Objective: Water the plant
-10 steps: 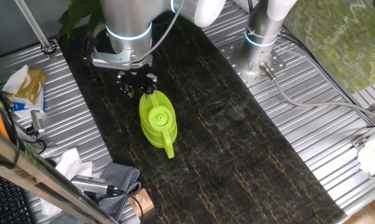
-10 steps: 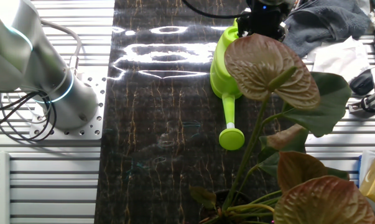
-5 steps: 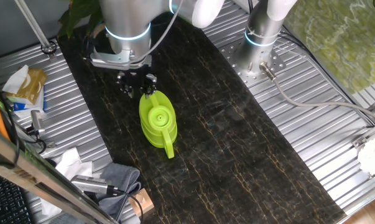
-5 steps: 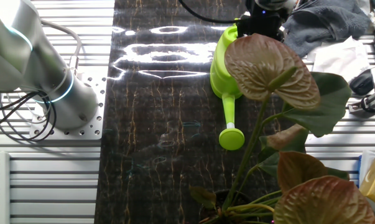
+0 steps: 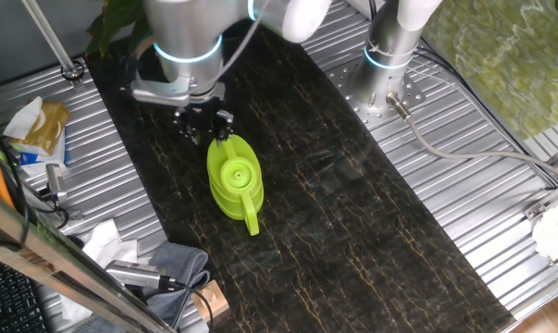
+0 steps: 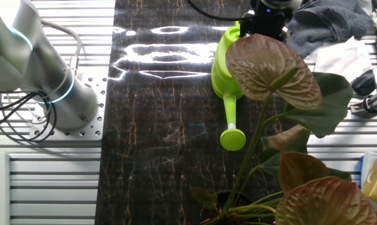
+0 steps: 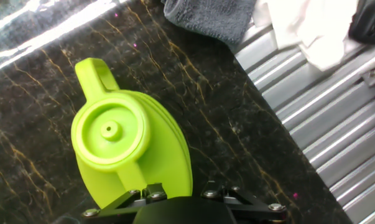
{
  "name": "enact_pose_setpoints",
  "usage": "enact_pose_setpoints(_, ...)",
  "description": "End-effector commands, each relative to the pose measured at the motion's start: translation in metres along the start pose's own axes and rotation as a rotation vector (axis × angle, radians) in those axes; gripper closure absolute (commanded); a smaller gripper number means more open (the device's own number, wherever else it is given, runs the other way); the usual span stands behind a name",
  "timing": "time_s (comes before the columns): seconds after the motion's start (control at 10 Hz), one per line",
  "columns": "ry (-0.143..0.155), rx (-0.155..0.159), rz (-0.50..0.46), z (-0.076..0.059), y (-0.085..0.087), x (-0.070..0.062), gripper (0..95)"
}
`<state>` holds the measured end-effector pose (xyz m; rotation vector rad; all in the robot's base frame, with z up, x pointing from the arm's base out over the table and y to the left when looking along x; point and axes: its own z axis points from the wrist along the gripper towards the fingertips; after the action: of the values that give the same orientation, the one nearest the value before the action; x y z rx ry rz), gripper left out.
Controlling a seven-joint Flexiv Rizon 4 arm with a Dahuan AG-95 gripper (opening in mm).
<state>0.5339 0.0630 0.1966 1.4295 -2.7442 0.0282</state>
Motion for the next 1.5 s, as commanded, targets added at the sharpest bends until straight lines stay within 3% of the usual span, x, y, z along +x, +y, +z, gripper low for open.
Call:
enact_pose_setpoints(0.1,-0.002,-0.034,0.000,-0.0005,0.0014,0.0013,57.0)
enact_pose_setpoints(0.4,-0.002,-0.034,-0.051,-0.0004,0.0015,0.0014,57.0)
enact_pose_setpoints(0.7,0.016,-0.001,-0.168,-0.0002,0.0016,0.0018,57.0)
enact_pose_setpoints(0.9,0.013,0.017,-0.212,-0.0001,0.0017,0.0016,57.0)
enact_pose_setpoints(1.5,0.003,0.016,-0.218,0.0010,0.0030,0.0000,57.0)
